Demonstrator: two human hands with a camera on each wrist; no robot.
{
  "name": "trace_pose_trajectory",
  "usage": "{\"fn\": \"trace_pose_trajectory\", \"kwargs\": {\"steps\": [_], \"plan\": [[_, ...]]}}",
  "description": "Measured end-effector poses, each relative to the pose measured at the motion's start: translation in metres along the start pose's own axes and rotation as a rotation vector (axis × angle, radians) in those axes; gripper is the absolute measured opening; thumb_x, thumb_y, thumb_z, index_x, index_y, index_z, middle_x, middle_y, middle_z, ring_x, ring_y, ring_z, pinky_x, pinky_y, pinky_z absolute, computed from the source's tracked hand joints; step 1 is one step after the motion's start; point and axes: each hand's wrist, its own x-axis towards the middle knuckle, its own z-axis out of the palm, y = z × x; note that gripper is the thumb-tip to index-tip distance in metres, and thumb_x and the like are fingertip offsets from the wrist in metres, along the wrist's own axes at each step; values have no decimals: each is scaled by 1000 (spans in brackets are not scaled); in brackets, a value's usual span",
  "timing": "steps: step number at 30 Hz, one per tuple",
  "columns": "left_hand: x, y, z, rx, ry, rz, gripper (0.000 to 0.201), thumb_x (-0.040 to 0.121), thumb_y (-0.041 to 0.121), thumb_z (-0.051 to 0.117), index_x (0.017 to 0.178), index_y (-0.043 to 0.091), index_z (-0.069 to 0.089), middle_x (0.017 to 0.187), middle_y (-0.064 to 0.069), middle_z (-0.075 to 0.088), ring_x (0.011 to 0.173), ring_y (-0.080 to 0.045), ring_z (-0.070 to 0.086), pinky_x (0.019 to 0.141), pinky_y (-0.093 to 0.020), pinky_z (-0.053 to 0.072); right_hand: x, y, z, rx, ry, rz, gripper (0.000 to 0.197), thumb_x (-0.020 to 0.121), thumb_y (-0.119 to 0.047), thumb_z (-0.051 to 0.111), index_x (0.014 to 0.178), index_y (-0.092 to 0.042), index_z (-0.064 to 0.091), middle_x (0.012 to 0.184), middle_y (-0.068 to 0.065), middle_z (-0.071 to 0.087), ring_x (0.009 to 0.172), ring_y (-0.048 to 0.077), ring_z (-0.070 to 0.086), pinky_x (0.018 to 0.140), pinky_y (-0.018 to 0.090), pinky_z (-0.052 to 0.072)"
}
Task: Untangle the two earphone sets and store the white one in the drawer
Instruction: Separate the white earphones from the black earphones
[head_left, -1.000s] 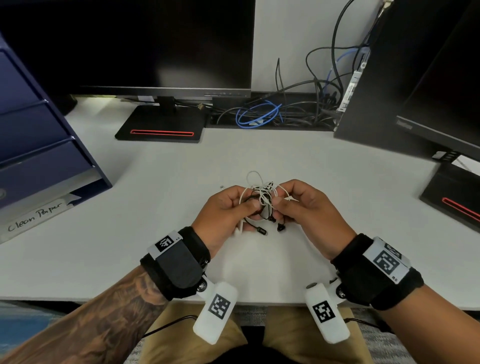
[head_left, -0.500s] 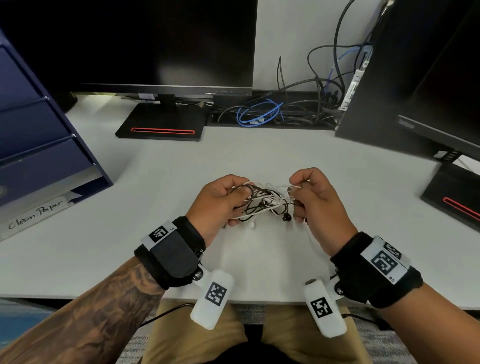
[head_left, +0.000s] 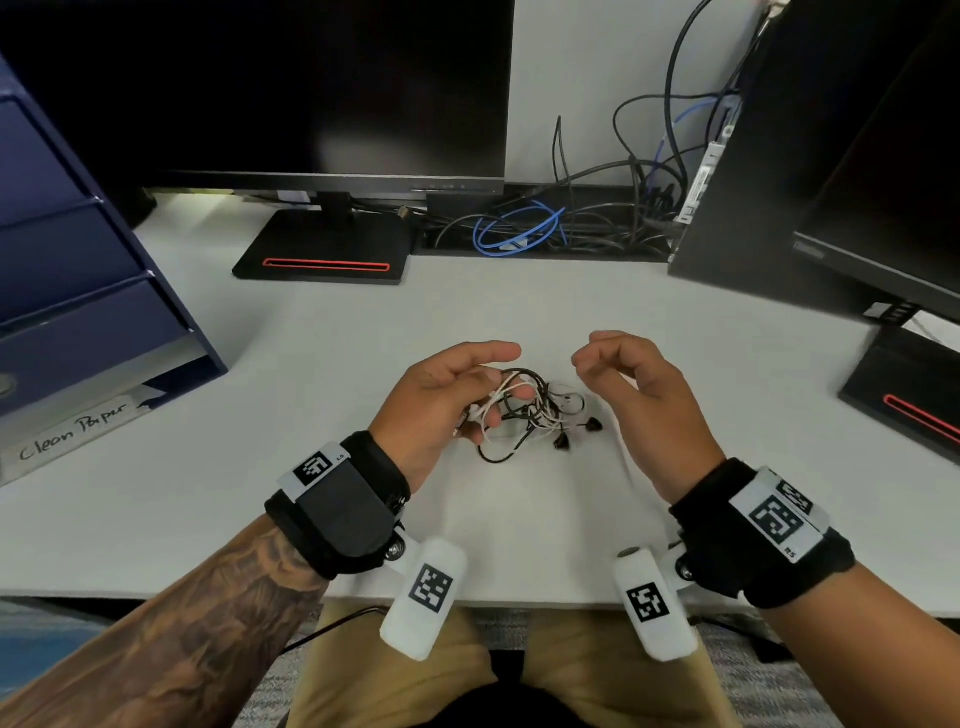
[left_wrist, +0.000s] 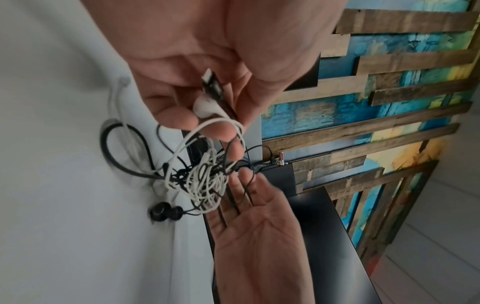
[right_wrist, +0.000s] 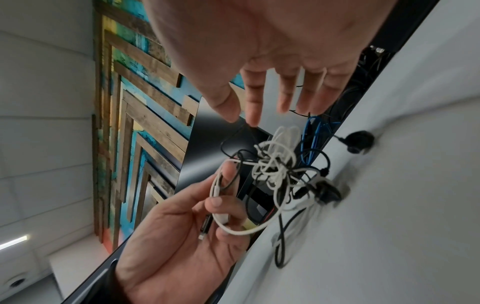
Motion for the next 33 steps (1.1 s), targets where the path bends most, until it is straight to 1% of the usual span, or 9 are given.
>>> {"fn": "trace_pose_trajectory", "kwargs": {"steps": [3,7,9,11,15,18,21,25,33], "plan": [[0,-2,3,26,-19,16,27,103,19,48,121,18,67,101,-14,75,64,-16,53,57,-28,40,-1,-3,1,46,-38,-93,12,98,-17,63,99,-27,71,127,-10,63,116,5,60,87,11,45],[-3,-1,5,25,-44,21,34,97,42,53,120,22,67,99,-10,74,68,-16,56,60,-27,41,-4,-6,3,4,-223,-143,18,95,-21,70,112,-25,70,108,-8,72,103,16,69,90,35,52],[-3,-2,5,21,-74,25,37,89,35,58,122,20,66,98,-11,71,71,-17,57,60,-28,43,-6,-6,5,-54,-235,-144,15,93,-19,72,107,-24,72,94,-6,74,92,17,69,88,35,53],[-2,-4,5,40,-121,38,44,82,18,64,126,18,61,99,-6,71,76,-17,58,61,-26,45,-6,-6,4,-38,-202,-133,9,95,-12,68,98,-19,73,84,-9,73,81,12,66,78,26,52],[1,-5,6,132,-95,88,44,86,-6,66,125,13,60,103,-4,66,84,-18,57,63,-21,49,-3,-7,0,72,-136,-77,9,100,-8,59,97,-13,66,87,3,72,82,13,66,82,29,53],[2,-5,3,157,-24,113,32,89,-5,65,116,12,65,100,-3,69,90,-12,64,62,-20,49,-4,-6,1,103,-140,-73,11,101,-6,56,98,-12,64,90,7,73,84,14,67,85,29,53],[4,-5,1,152,-5,115,28,89,-1,67,112,13,67,98,-2,70,89,-14,65,62,-21,50,-3,-7,1,131,-78,-92,15,102,-4,53,96,-13,62,85,0,72,81,12,67,77,20,50],[3,-5,0,144,18,128,23,90,-3,64,108,12,68,91,-1,72,85,-19,64,62,-23,50,2,-9,-3,159,-11,-88,20,102,-2,50,92,-16,60,74,-2,63,72,12,62,70,23,50],[4,-3,-3,135,70,130,21,95,-2,56,107,10,69,80,4,72,69,-13,60,67,-30,48,-1,-5,2,99,-34,-99,11,97,-11,65,88,-17,65,71,-10,65,68,11,62,72,26,52]]}}
